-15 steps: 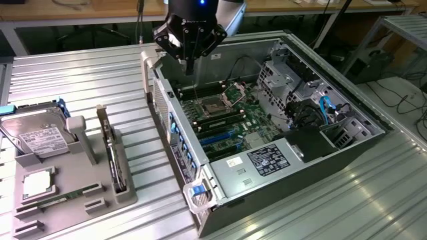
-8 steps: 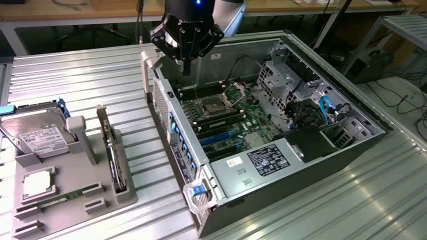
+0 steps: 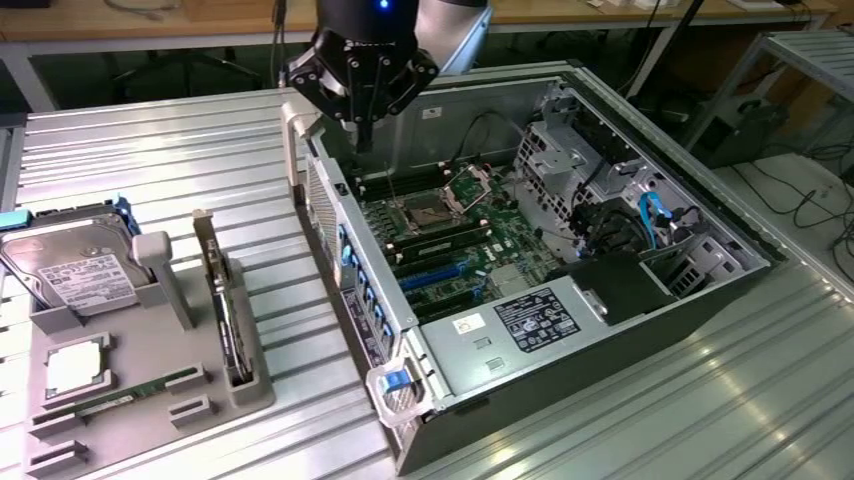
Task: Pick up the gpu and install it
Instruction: 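Reach for the gpu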
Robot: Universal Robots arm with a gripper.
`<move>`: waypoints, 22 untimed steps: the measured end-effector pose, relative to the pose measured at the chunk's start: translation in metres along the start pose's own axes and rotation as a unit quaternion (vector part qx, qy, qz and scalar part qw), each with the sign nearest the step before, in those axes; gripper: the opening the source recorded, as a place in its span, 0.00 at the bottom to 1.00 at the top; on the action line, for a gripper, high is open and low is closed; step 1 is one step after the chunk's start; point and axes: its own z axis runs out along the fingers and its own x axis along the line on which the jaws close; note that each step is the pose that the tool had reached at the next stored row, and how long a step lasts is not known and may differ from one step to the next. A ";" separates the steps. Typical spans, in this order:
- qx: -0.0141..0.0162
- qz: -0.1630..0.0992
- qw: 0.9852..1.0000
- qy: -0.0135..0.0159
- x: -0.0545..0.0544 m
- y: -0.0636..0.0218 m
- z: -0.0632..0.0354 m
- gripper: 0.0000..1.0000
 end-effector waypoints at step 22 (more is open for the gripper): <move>0.000 0.000 1.000 0.000 0.018 -0.0013 -0.0005 0.11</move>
